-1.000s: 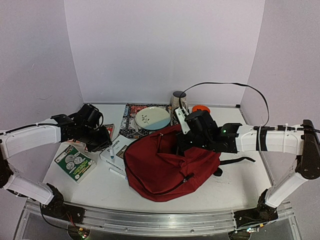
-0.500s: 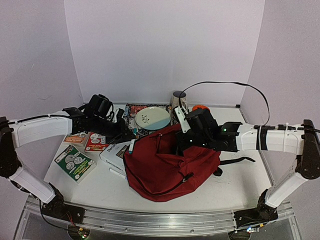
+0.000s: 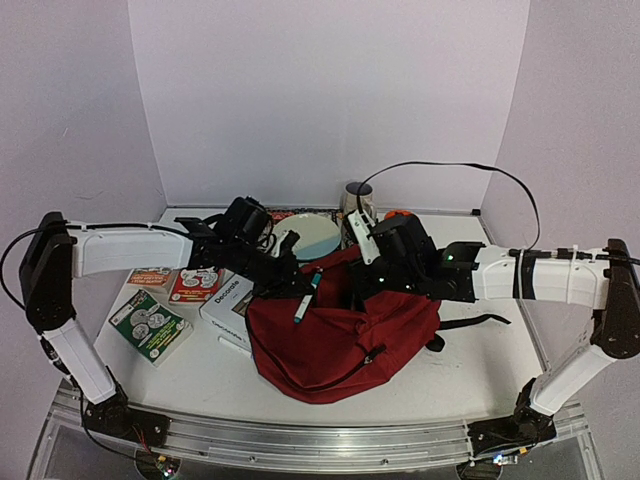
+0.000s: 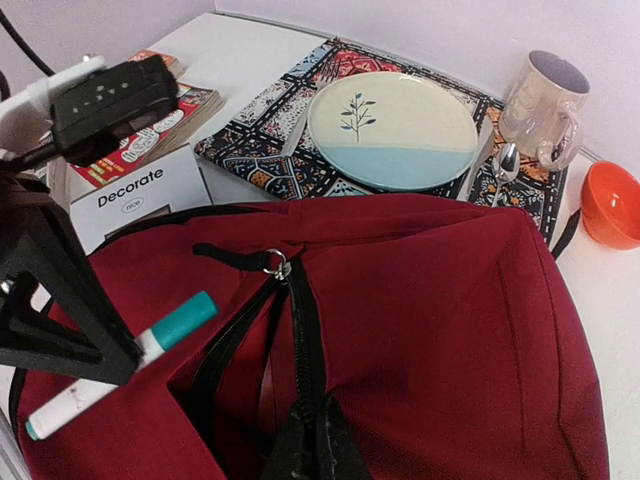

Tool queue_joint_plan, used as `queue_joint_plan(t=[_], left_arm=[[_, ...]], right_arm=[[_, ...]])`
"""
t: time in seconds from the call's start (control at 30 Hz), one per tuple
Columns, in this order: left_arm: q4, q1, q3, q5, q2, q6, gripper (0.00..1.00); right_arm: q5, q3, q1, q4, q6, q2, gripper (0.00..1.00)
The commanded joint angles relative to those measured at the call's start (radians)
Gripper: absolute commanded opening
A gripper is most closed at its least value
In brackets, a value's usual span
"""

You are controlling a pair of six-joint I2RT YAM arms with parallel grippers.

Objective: Pack the student bag
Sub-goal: Place the pen in the lower front pocket of the bag.

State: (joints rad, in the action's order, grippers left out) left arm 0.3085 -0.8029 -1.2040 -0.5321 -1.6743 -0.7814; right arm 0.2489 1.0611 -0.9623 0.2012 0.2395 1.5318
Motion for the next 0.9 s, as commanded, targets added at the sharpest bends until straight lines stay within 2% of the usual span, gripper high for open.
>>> queue_joint_plan(t=[0.0,0.2,0.37,0.5,0.77,0.87], left_arm=[[-0.084,-0.007,-0.081,-0.054,-0.058,0.013,0.0],[-0.106,-0.008,-0.164,-0.073,-0.16,0.013,0.0],[-0.138,-0.008,-0.204,0.007,-0.202,-0.016,0.0],[-0.21,-0.006,-0.216,0.085,-0.221,-0.091,0.0],[-0.406,-0.013,-0.213,0.108,-0.317,-0.292,0.0],[-0.418,-0.023,-0.219,0.128,-0.331,-0.308,0.07]], right_arm=[[-0.027,0.046,0.003,0.043,0.019,-0.012,0.0],[-0.06,0.036,0.003,0.058,0.032,-0.011,0.0],[-0.091,0.031,0.001,0.076,0.043,-0.008,0.0],[-0.106,0.03,-0.002,0.079,0.049,-0.006,0.0],[-0.144,0.024,-0.014,0.104,0.068,-0.001,0.0],[-0.143,0.02,-0.016,0.108,0.071,0.0,0.0]])
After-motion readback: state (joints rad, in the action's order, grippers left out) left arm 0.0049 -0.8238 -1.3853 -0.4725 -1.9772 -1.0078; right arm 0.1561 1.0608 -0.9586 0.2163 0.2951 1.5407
